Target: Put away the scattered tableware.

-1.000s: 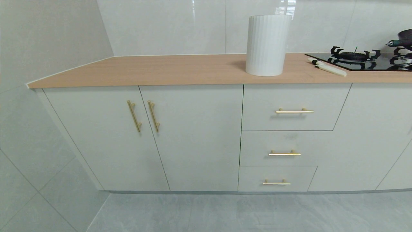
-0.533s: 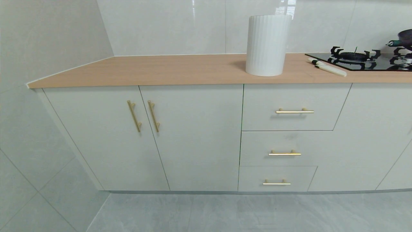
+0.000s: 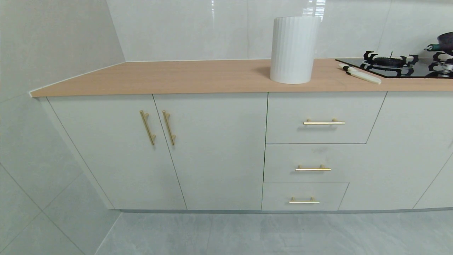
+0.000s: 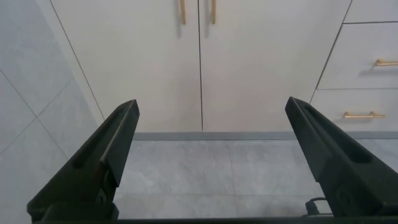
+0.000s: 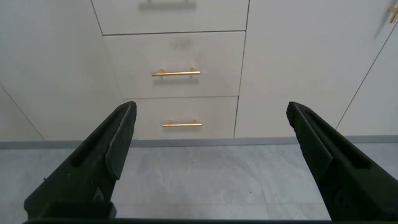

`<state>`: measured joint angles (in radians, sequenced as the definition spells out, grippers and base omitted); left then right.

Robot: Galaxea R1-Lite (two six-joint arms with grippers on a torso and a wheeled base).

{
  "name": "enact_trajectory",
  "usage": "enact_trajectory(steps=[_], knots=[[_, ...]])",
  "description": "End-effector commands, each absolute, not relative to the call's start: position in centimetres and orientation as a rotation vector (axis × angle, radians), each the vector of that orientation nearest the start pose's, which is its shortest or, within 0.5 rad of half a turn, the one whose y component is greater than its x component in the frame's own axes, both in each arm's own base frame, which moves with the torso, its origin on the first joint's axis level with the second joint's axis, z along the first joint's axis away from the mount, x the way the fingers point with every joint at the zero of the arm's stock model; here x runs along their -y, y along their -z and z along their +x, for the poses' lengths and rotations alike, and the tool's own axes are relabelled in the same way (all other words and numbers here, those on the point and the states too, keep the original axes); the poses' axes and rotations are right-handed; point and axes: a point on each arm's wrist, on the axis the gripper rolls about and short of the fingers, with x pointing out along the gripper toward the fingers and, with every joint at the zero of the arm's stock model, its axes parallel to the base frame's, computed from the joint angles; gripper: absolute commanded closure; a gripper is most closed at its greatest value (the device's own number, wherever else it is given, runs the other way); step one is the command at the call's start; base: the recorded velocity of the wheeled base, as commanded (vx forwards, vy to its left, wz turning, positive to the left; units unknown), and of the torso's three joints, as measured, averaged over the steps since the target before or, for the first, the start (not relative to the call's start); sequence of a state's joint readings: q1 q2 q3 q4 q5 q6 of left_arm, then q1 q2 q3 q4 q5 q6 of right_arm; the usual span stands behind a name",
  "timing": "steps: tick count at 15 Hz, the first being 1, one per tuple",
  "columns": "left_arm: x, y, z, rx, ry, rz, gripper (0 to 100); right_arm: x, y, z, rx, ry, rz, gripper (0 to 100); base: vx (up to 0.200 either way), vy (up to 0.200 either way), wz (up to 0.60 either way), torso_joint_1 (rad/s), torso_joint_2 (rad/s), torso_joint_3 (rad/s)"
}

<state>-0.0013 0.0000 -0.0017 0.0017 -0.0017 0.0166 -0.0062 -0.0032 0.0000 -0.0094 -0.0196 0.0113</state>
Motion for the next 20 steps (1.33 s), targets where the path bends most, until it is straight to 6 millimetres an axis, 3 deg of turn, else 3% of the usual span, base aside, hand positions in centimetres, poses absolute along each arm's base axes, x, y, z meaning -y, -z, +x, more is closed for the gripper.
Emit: enact_trajectory(steps=[1, 16, 20], knots=[[0.00, -7.58, -2.28, -0.002, 0.003, 0.014, 0, 0.03, -7.64, -2.28, 0.009, 0.026, 0.011, 0, 0.200, 0.000, 0.00, 0.002, 0.00, 0.007], [0.00, -7.58, -2.28, -0.002, 0.003, 0.014, 0, 0.03, -7.64, -2.28, 0.009, 0.028, 0.012, 0, 0.200, 0.000, 0.00, 0.003, 0.00, 0.002], [0.00, -7.59, -2.28, 0.000, 0.003, 0.014, 0, 0.03, -7.64, -2.28, 0.009, 0.028, 0.012, 0, 0.000, 0.000, -0.15, 0.001, 0.00, -0.001]])
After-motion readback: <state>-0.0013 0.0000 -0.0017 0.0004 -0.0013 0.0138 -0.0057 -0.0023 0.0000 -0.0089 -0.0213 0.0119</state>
